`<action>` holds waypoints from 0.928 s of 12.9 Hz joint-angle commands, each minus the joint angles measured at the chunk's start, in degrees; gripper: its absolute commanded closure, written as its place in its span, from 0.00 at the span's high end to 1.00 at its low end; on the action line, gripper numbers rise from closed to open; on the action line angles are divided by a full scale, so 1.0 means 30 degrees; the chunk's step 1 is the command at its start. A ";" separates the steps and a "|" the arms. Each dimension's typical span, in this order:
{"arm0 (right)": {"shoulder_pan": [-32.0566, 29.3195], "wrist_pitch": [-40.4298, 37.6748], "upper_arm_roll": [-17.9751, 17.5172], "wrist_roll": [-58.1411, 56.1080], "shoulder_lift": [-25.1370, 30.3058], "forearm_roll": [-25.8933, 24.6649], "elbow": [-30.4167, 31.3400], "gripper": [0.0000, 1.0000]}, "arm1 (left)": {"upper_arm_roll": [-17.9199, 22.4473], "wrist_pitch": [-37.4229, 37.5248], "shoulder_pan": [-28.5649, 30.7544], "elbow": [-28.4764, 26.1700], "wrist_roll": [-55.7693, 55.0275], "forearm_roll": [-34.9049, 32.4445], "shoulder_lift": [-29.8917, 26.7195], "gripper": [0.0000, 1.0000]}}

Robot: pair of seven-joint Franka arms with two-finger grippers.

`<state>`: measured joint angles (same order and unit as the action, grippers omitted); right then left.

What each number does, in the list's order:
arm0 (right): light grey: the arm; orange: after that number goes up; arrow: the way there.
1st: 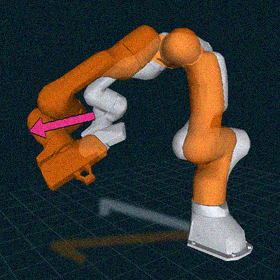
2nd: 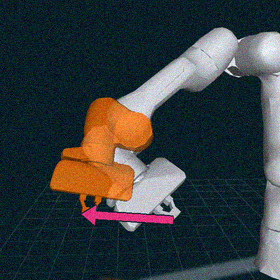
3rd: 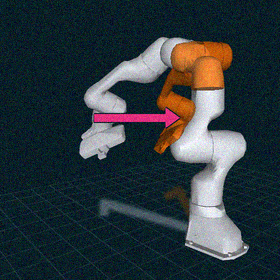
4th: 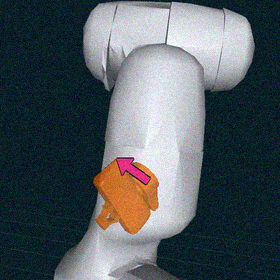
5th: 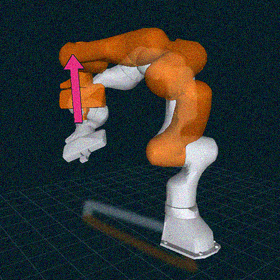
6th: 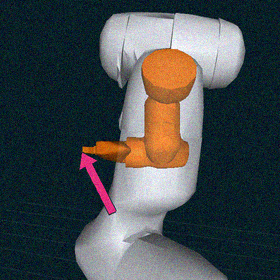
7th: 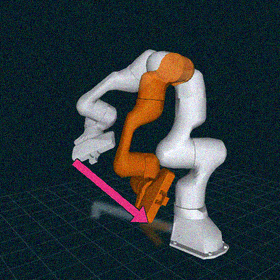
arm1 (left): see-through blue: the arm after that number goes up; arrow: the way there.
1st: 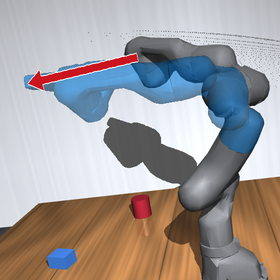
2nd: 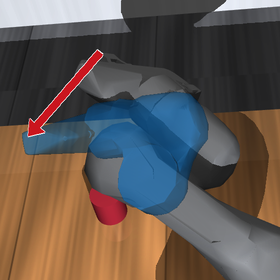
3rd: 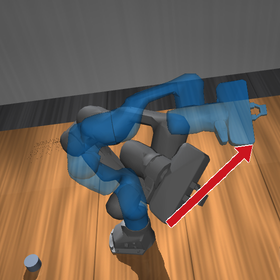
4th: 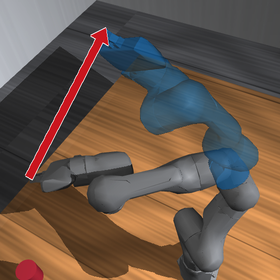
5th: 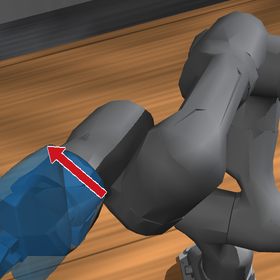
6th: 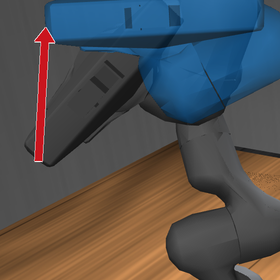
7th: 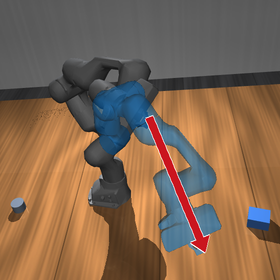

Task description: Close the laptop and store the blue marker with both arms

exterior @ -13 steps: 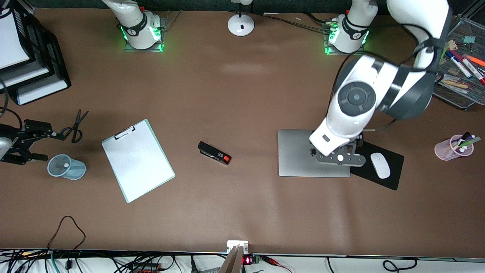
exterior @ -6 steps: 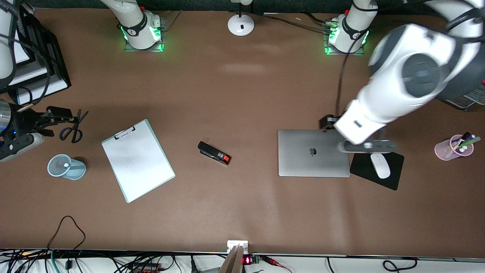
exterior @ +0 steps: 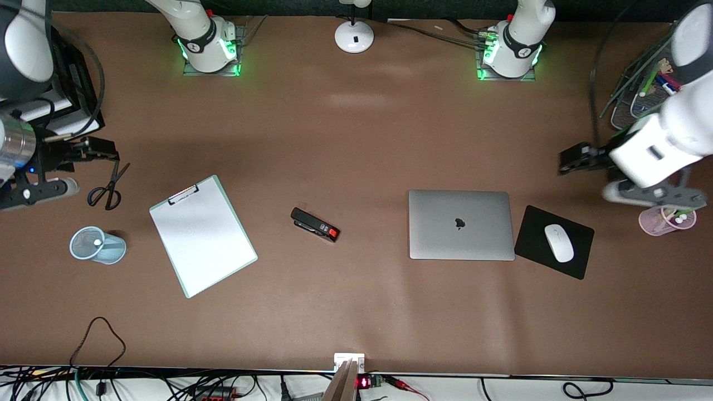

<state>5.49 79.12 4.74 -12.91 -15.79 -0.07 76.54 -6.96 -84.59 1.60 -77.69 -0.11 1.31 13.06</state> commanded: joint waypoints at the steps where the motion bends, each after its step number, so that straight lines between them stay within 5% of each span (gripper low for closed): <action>1: 0.0250 0.1687 0.0031 0.0522 0.2854 -0.0357 0.3190 1.00 | 0.1233 -0.0631 0.0462 -0.3163 0.1759 0.0560 -0.2649 1.00; 6: 0.0134 0.4822 0.0090 0.0523 0.6371 -0.0357 0.7791 1.00 | 0.1706 -0.0658 0.0844 -0.4220 0.2030 0.1409 -0.3998 1.00; 12: -0.0041 0.5205 0.0177 0.0987 0.6055 -0.0564 0.6365 1.00 | 0.1735 -0.1184 0.1315 -0.6095 0.1941 0.0884 -0.4762 1.00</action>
<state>5.69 93.87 5.09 -11.61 2.33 -1.59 97.14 -1.65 -85.97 5.59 -92.63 5.06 3.96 0.93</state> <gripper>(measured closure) 0.000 0.000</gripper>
